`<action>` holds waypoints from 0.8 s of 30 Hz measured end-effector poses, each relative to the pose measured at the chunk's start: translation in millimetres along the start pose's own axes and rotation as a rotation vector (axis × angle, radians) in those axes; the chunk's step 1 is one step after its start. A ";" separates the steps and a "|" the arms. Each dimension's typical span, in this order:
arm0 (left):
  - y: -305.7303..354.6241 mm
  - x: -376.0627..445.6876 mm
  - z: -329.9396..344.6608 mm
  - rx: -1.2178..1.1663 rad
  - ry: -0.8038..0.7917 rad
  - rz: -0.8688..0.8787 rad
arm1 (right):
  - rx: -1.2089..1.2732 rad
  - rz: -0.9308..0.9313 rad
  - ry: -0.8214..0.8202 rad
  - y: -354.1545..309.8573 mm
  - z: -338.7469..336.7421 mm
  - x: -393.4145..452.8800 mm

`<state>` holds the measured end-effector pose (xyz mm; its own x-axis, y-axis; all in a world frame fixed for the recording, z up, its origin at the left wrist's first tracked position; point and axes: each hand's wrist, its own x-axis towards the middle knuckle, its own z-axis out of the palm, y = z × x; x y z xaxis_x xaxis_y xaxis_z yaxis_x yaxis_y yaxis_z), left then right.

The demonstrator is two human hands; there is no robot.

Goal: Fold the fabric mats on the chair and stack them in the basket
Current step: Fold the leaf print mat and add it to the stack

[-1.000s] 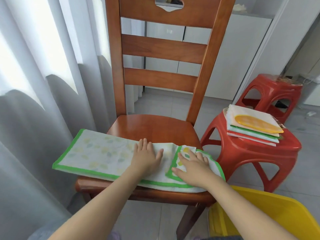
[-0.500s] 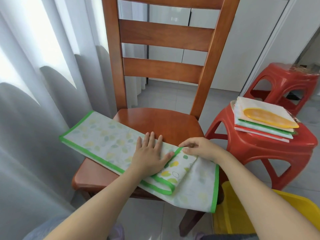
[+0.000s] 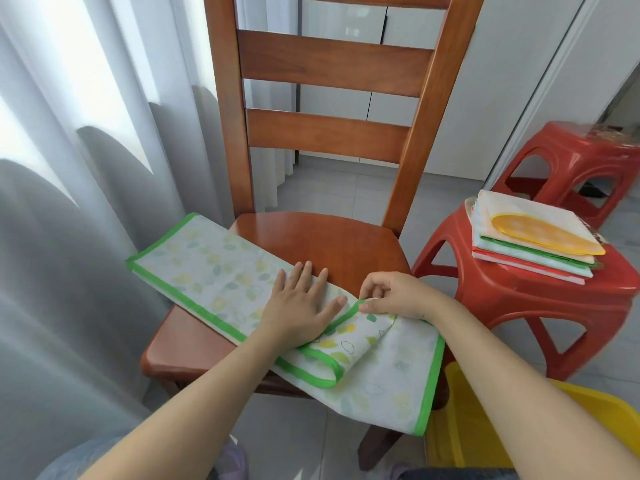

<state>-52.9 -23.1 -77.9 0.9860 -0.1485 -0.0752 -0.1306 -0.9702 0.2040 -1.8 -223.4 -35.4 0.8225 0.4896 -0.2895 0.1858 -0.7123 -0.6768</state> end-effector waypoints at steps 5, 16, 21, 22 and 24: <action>-1.7 -0.1 -0.5 -0.027 -0.012 0.026 | -0.079 -0.041 -0.017 -4.3 2.5 1.0; -3.6 0.7 -1.5 -0.118 -0.027 0.022 | 0.448 -0.231 0.194 -3.2 9.1 -7.2; -4.7 0.4 -1.4 -0.138 -0.022 0.036 | 0.374 -0.236 0.207 -6.3 6.4 -12.0; -4.3 -0.6 -2.4 -0.155 -0.019 0.038 | 0.363 -0.236 0.208 -7.8 5.7 -13.6; -3.6 -1.3 -2.6 -0.188 -0.013 0.031 | 0.359 -0.224 0.227 -10.1 2.6 -17.0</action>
<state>-53.5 -18.9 -76.0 0.9804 -0.1812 -0.0781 -0.1379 -0.9123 0.3855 -19.1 -223.3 -25.4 0.8874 0.4607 0.0180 0.2071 -0.3634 -0.9083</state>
